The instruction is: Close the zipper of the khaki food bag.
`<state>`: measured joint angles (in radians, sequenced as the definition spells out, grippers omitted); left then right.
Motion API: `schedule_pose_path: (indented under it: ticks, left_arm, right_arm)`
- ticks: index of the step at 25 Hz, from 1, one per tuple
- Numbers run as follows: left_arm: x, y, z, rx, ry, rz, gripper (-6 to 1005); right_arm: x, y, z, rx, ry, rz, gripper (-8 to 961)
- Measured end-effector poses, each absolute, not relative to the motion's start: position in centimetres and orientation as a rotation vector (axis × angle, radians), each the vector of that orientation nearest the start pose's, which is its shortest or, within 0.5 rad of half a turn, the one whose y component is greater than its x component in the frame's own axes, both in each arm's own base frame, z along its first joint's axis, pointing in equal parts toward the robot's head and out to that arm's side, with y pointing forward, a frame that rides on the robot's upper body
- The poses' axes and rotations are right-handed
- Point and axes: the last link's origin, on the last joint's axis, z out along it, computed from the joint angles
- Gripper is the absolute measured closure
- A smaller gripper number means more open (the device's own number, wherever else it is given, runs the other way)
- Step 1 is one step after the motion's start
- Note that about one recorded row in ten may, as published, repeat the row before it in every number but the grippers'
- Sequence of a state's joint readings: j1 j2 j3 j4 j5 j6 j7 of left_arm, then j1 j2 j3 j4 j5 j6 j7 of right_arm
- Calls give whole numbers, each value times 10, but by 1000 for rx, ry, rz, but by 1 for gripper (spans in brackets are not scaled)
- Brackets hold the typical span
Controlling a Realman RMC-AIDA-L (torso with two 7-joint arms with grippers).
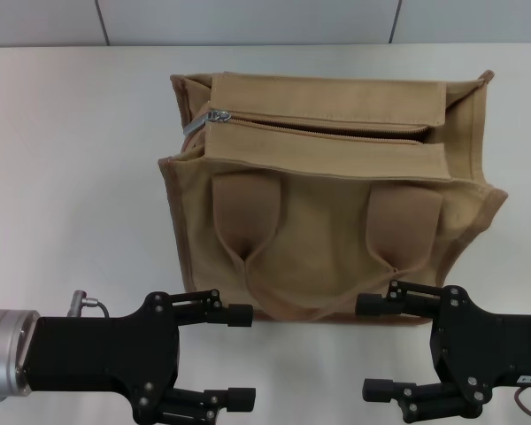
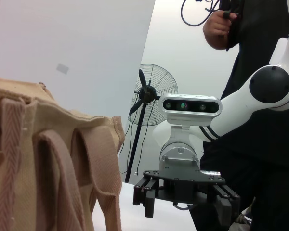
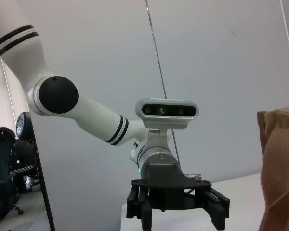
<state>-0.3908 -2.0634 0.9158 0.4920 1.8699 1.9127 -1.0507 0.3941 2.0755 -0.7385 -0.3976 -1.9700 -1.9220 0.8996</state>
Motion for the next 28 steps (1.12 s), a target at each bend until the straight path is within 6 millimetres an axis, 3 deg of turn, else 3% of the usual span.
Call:
schedule_pose_path:
  ticks: [20, 28]
  left_arm:
    - [-267, 233, -16, -2965, -346, -1107, 166]
    - [-304, 238, 32, -2582, -325, -1076, 167]
  right_arm:
    - [271, 223, -29, -2896, 269, 1154, 147]
    - [272, 222, -31, -2887, 287, 1158, 154]
